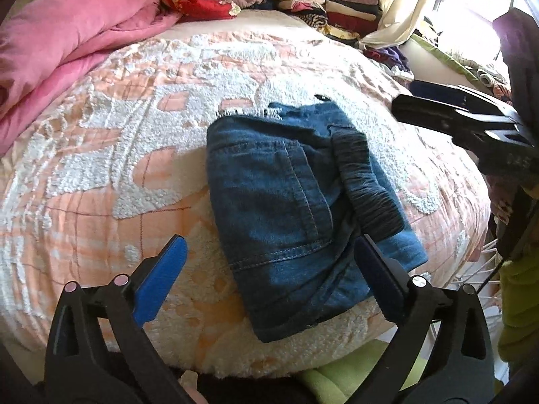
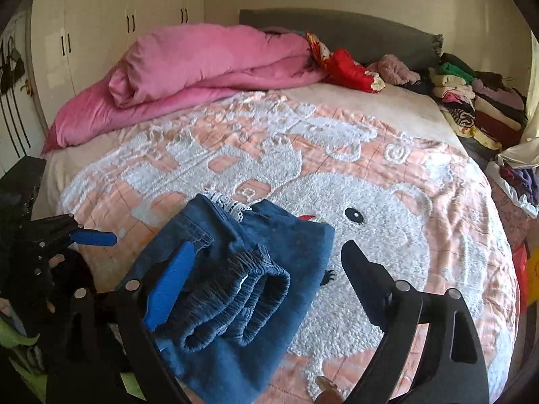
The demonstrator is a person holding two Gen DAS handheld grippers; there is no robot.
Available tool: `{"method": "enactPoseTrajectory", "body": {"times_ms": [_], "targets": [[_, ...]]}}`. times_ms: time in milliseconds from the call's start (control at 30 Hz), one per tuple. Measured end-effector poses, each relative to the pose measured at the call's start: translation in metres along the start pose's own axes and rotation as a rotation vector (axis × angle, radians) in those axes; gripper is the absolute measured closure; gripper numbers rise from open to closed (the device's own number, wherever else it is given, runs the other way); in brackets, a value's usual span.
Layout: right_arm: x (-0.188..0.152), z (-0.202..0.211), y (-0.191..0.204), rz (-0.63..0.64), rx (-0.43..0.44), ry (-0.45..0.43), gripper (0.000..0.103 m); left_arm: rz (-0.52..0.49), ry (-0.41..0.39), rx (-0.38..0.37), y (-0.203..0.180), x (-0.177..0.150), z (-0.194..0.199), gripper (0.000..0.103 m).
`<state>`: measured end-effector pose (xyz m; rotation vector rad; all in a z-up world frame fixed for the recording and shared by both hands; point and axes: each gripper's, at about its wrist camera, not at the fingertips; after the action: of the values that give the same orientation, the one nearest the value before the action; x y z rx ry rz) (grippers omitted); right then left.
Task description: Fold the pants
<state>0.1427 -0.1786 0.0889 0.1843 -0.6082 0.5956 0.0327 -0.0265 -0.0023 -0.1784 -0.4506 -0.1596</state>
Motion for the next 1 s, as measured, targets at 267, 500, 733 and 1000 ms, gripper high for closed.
{"method": "enactPoseTrajectory", "body": {"times_ms": [267,500,733,1000], "targets": [[-0.014,0.034,-0.001,-0.021,-0.041,-0.064,0.015,-0.003,-0.061,0.035,-0.001,0.001,0.022,0.01],[-0.028,0.054,-0.007,-0.054,-0.065,-0.091,0.015,0.0,-0.086,0.051,-0.002,0.002,0.03,0.01],[-0.047,0.057,-0.014,-0.094,-0.098,-0.077,0.014,0.008,-0.094,0.071,-0.001,0.004,0.03,0.01],[-0.058,0.037,-0.022,-0.149,-0.098,-0.028,0.015,0.02,-0.076,0.095,0.001,0.005,0.018,0.01]]}}
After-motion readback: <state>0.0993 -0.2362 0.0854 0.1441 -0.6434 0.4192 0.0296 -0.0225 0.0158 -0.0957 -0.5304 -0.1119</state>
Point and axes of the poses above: each gripper's, at about its wrist camera, not at the fingertips, and z roughly against the way its jaws point, y to its left, x to its top, and after that the axes turned 11 degrees about y, right-handed
